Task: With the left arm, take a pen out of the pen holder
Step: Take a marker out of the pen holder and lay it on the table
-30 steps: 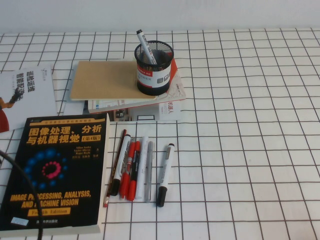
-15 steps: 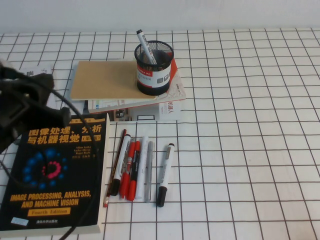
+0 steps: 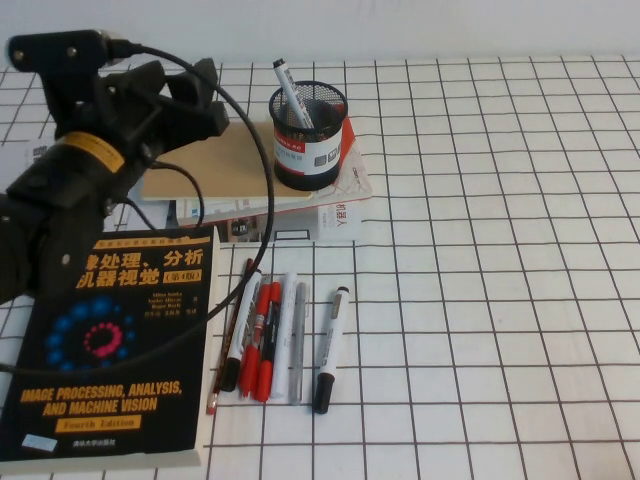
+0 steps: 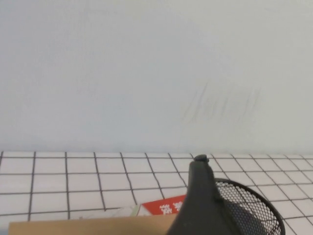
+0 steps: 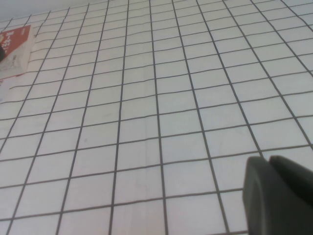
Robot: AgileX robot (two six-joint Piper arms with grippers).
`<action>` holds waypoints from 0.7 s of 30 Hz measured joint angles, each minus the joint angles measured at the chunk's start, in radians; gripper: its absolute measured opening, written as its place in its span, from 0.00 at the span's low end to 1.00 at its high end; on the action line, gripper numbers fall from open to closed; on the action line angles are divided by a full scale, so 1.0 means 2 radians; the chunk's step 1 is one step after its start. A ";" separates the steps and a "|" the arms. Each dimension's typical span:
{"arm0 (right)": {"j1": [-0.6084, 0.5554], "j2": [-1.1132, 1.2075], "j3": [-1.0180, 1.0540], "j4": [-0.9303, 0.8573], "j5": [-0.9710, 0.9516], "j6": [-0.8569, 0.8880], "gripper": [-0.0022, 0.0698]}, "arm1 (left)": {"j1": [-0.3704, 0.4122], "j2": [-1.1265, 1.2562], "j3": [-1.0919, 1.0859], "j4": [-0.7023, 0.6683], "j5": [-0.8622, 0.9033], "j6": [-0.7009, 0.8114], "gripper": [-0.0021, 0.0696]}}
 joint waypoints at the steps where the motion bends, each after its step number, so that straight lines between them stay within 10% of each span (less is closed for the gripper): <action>1: 0.000 0.000 0.000 0.000 0.000 0.000 0.01 | 0.000 0.017 -0.009 0.005 -0.015 -0.008 0.61; 21: 0.000 0.000 0.000 0.000 0.000 0.000 0.01 | -0.016 0.258 -0.223 0.066 -0.060 -0.110 0.62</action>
